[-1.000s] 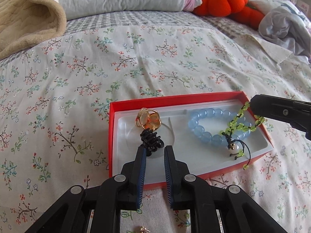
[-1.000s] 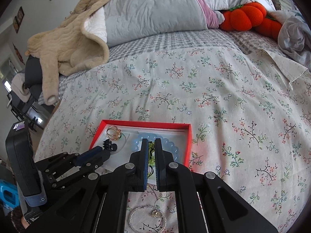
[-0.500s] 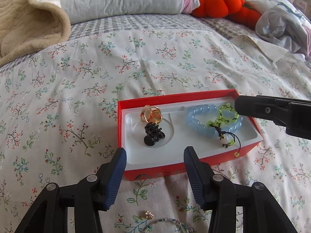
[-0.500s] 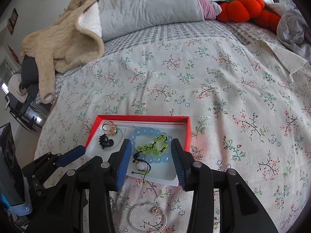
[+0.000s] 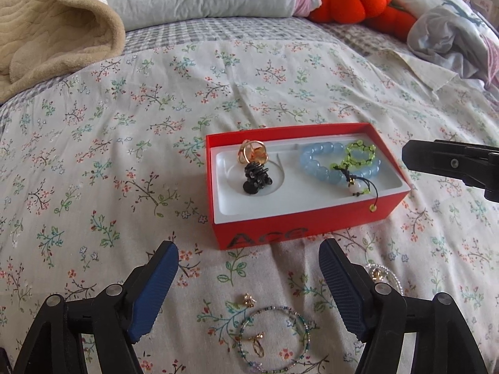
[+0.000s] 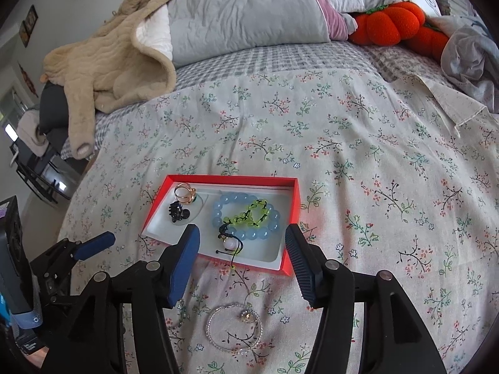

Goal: Organize jewelry

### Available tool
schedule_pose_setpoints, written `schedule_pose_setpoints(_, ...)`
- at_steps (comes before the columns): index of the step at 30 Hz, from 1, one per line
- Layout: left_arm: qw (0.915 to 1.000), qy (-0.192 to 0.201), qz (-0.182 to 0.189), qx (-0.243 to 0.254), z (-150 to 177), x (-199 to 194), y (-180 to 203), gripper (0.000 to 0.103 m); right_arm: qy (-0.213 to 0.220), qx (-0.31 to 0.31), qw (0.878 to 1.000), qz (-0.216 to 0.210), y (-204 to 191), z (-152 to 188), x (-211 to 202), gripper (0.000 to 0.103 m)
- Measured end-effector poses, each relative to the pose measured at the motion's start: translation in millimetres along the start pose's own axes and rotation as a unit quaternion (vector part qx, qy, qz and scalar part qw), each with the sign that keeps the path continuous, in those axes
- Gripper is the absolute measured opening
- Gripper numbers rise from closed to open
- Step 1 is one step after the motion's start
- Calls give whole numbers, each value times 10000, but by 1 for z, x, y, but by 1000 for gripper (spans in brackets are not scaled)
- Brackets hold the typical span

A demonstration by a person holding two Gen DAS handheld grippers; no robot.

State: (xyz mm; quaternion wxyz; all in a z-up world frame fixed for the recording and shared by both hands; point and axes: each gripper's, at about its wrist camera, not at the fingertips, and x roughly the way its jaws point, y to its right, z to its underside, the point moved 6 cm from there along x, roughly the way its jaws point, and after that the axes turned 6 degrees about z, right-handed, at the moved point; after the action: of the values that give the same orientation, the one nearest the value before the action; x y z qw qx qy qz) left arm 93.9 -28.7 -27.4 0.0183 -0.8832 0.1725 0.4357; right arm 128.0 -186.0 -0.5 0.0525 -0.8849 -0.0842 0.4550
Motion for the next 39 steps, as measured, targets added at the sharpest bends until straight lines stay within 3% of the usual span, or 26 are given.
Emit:
schedule_pose_setpoints(16,9990,-445,-91,-37,47,-3,-14,85,-232,-225,9991,286,2,43,-9,66)
schedule_pose_setpoints(30,9963,-705,126,481,84,7,-5,85,-727,-733,9938,411,3,92,11,66)
schedule_pose_setpoints(39,9932,-754,261,852,95,25,1,85,-934,-891,9916,112,-3,115,26,67)
